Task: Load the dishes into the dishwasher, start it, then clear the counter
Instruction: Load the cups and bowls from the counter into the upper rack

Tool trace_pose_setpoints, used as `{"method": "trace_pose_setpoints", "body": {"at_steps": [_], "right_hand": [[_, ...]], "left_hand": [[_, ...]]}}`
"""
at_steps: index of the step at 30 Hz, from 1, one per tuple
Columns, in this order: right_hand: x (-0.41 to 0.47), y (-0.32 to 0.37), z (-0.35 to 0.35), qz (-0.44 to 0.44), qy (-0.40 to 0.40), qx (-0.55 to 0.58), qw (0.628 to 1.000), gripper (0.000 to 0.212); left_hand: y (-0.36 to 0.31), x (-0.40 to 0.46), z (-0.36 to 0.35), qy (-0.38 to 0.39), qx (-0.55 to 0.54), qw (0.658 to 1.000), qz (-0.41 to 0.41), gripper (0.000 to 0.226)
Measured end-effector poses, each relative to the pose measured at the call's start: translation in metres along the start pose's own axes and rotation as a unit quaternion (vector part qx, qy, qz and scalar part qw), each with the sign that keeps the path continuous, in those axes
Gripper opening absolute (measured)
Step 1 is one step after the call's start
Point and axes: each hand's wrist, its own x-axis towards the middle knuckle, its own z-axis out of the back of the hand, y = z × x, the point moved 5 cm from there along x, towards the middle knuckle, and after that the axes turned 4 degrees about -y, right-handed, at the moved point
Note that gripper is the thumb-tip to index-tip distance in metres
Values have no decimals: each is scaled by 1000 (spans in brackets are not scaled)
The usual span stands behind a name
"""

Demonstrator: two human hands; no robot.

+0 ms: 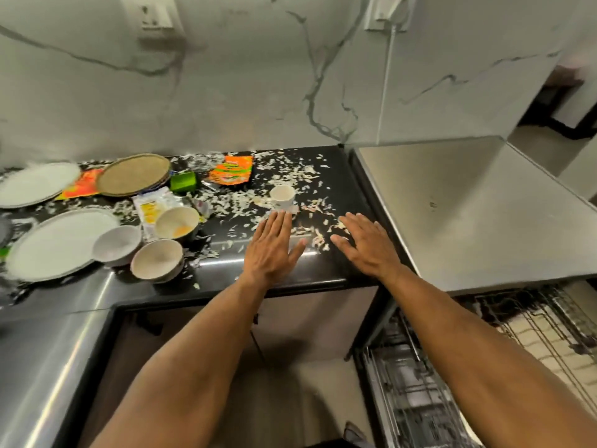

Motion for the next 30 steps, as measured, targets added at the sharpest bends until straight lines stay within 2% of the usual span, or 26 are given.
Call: {"method": "trace_pose_setpoints", "body": {"at_steps": [5, 9, 12, 19, 25, 30], "right_hand": [[41, 49, -26, 52, 28, 4, 998, 81], [74, 68, -46, 77, 35, 5, 996, 69], [99, 74, -56, 81, 34, 6, 996, 73], [160, 63, -69, 40, 29, 52, 997, 89], [191, 41, -78, 4, 74, 161, 984, 96], [206, 31, -91, -4, 112, 179, 977, 103]], "left_hand": [[67, -13, 8, -10, 6, 998, 69, 76], [100, -10, 6, -3, 10, 995, 97, 75], [115, 2, 2, 5, 4, 994, 111, 74], [121, 58, -18, 32, -26, 995, 96, 76], [110, 110, -43, 66, -59, 994, 60, 84], [96, 140, -61, 65, -122, 989, 48, 85]]}}
